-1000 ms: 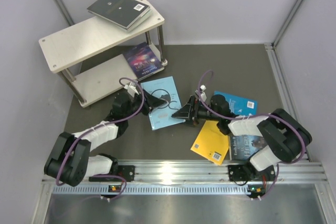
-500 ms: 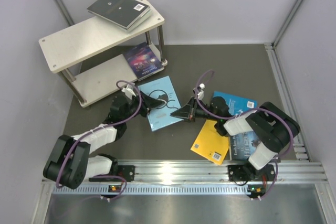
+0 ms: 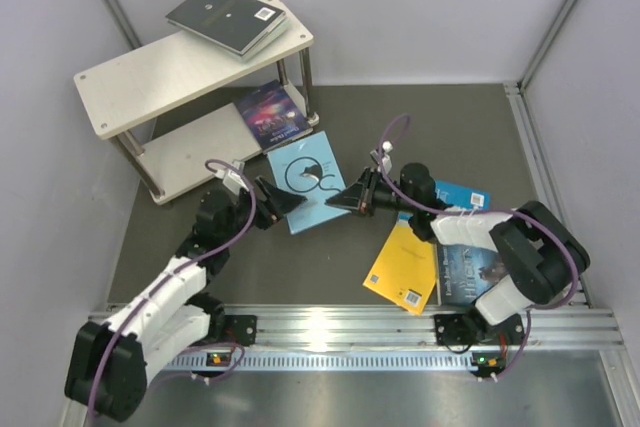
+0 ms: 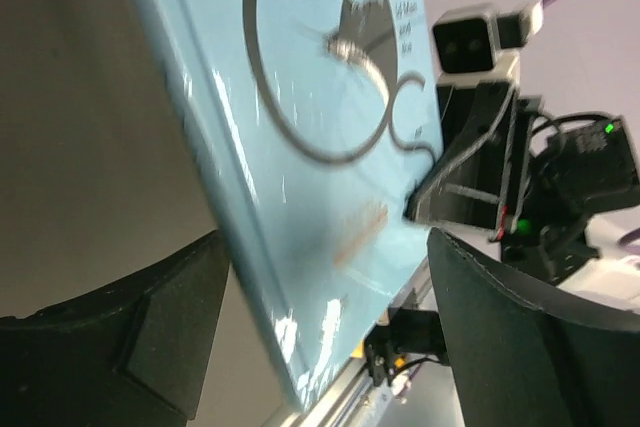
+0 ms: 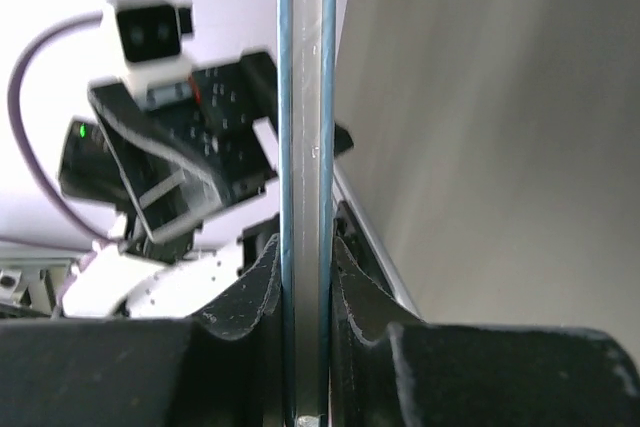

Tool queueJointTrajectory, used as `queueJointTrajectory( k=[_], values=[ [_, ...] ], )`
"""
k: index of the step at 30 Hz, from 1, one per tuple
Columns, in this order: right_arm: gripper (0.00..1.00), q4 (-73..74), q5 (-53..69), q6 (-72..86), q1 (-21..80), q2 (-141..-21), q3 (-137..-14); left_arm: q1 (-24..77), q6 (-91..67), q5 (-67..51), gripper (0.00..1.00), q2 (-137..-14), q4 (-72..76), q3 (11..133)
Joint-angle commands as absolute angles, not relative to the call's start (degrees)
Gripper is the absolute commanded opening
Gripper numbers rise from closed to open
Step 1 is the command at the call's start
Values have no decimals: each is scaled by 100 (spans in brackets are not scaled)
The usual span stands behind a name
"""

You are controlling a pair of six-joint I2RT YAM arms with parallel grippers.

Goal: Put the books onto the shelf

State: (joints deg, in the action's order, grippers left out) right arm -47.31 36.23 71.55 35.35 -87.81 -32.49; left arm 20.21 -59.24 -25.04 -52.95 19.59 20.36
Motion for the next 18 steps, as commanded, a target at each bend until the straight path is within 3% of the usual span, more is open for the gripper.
queueJointTrajectory(
  k=[1,9,18],
  values=[
    [0,-4475,3735,6654,3437,-8752,-4233,2013,-5222,-1926,85,-4546,741,2197],
    [0,-3464,4191,6407,3393,-10106,-6282,1995,-4685,-898,87,-2920,-1650,2514],
    [0,-2154,3929,6205,3314,-12224,-9402,1995,-4605,-624,87,-2154,-2452,2514]
  ],
)
